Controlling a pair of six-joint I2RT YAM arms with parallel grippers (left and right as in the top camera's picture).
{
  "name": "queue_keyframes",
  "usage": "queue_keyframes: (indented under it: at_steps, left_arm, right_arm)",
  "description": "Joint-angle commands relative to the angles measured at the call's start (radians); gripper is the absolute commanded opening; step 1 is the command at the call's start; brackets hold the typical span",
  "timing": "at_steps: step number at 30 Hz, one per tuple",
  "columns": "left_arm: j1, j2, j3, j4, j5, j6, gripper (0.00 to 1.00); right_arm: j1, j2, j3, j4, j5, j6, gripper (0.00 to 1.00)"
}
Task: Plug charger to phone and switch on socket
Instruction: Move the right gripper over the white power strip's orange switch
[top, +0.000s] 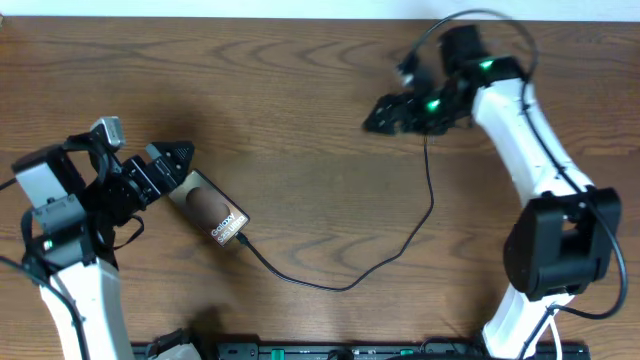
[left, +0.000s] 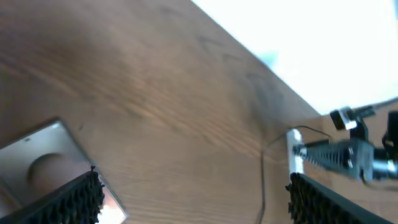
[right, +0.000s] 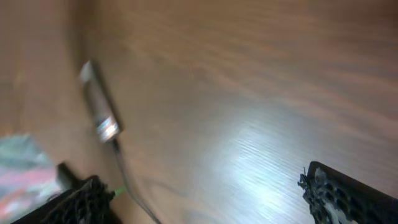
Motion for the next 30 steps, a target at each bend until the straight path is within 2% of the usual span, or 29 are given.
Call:
queue_keyframes:
  at_steps: [1, 4, 8, 12, 16, 19, 21, 27, 30]
  left_arm:
    - [-0.014, -0.040, 0.010, -0.014, 0.058, 0.016, 0.93]
    - [-0.055, -0.040, 0.010, -0.017, 0.043, 0.016, 0.93]
    - [-0.154, -0.027, 0.009, -0.017, -0.055, 0.016, 0.93]
    - [-0.262, -0.014, 0.009, -0.015, -0.147, 0.016, 0.93]
    - [-0.359, -0.002, 0.009, 0.012, -0.220, 0.016, 0.93]
    - [-0.417, 0.008, 0.009, 0.052, -0.222, 0.016, 0.93]
    - [-0.441, 0.014, 0.009, 0.068, -0.222, 0.016, 0.93]
    - [-0.460, 0.025, 0.009, 0.075, -0.222, 0.016, 0.93]
    - [-0.460, 0.025, 0.009, 0.069, -0.222, 0.016, 0.93]
  right_arm:
    - [-0.074, -0.071, 0.148, -0.066, 0.193, 0.014, 0.99]
    - [-0.123, -0.096, 0.243, -0.117, 0.272, 0.014, 0.99]
    - [-0.202, -0.137, 0.336, -0.123, 0.439, 0.052, 0.99]
    - [-0.286, -0.157, 0.346, -0.083, 0.705, 0.172, 0.99]
    - [-0.381, -0.138, 0.330, -0.028, 0.772, 0.179, 0.99]
    - [-0.452, -0.106, 0.297, 0.031, 0.732, 0.176, 0.99]
    - [-0.497, -0.072, 0.290, 0.051, 0.635, 0.122, 0.99]
    - [-0.595, 0.069, 0.290, 0.052, 0.082, -0.244, 0.99]
    - [-0.621, 0.143, 0.290, 0.040, 0.011, -0.259, 0.99]
